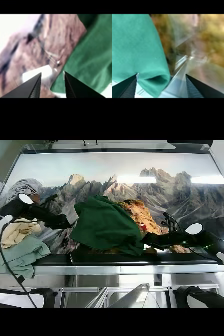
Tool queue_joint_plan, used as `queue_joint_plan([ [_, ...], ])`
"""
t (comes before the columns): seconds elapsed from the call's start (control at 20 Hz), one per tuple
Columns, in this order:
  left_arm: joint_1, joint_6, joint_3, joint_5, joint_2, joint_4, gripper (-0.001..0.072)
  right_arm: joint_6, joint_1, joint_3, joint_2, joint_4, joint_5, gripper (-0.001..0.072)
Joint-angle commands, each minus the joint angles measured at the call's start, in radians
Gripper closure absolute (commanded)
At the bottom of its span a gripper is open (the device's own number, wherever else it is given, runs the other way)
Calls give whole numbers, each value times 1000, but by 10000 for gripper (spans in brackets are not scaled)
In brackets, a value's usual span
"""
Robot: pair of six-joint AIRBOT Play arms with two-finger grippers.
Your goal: Fold the shirts.
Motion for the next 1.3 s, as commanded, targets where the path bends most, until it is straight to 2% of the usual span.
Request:
queue_joint_plan([
  [0.0,-56,9,30,-56,-99,5,416,-16,60,-2,-15,32,-75,50],
  [0.1,-111,9,30,-80,-117,7,416,-24,94,-1,-16,71,-92,52],
  [0.15,-132,10,31,-85,-117,7,417,-45,105,-1,-17,93,-91,78],
  [0.25,-163,10,31,-87,-106,6,420,-111,116,0,-19,157,-90,396],
  [0.3,-175,9,31,-89,-97,3,421,-145,116,0,-19,198,-90,489],
  [0.35,-183,10,31,-92,-85,-11,460,-174,116,0,-19,240,-92,516],
  [0.4,-183,10,31,-92,-69,-29,692,-223,116,1,-19,278,-91,681],
  [0.55,-169,14,49,-106,19,-106,694,-296,113,39,-6,307,-63,691],
  [0.7,-113,14,174,-250,187,-216,694,-298,45,174,106,270,90,692],
  [0.8,-60,14,292,-299,336,-387,694,-282,-36,323,256,270,158,692],
  [0.9,-10,14,404,-289,489,-614,694,-283,-108,497,427,270,159,692],
  [1.0,28,35,507,-220,633,-784,693,-284,-164,669,567,268,142,692],
  [1.05,39,58,559,-153,706,-808,692,-285,-184,749,623,251,121,692],
  [1.25,65,100,674,146,916,-708,689,-295,-206,925,705,107,14,692],
])
